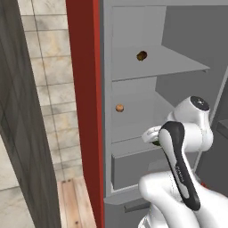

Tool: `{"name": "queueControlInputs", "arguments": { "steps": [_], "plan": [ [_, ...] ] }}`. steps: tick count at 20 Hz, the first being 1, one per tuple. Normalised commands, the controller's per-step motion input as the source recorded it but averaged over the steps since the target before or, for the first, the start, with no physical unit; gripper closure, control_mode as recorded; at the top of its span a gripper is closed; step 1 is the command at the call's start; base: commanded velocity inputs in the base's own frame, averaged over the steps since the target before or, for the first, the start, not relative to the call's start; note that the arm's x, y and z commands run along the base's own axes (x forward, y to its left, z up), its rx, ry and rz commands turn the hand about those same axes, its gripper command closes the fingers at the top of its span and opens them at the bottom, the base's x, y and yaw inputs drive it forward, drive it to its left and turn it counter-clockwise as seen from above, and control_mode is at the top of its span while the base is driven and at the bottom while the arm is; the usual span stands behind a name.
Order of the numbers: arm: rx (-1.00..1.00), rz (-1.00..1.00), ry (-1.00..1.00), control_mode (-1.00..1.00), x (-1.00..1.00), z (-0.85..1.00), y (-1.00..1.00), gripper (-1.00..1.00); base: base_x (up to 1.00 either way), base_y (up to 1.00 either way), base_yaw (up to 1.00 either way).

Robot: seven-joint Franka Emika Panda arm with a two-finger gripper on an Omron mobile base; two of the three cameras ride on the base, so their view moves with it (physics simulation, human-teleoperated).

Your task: Place the lime in the correct fridge rack based on whether it is a fruit or vegetable. Finally, close the fridge door.

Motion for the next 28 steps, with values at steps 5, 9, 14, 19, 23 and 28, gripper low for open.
{"name": "queueControlInputs", "arguments": {
  "steps": [5, 9, 14, 19, 23, 28],
  "plan": [
    [0.0, -0.08, -0.2, -1.0, -0.18, 0.63, -0.05, 1.0, 0.0, 0.0, 0.0],
    [0.0, -0.01, -0.21, -1.0, -0.09, 0.79, 0.0, 1.0, 0.0, 0.0, 0.0],
    [0.0, 0.0, -0.24, -1.0, -0.15, 0.85, 0.0, 1.0, 0.0, 0.0, 0.0],
    [0.0, -0.02, -0.19, -1.0, -0.07, 0.96, 0.0, 1.0, 0.0, 0.0, 0.0],
    [0.0, -0.06, -0.09, -1.0, 0.0, 0.99, 0.0, 1.0, 0.0, 0.0, 0.0],
    [0.01, -0.09, 0.01, -1.0, 0.31, 0.82, 0.0, 1.0, 0.0, 0.0, 0.0]
  ]
}}
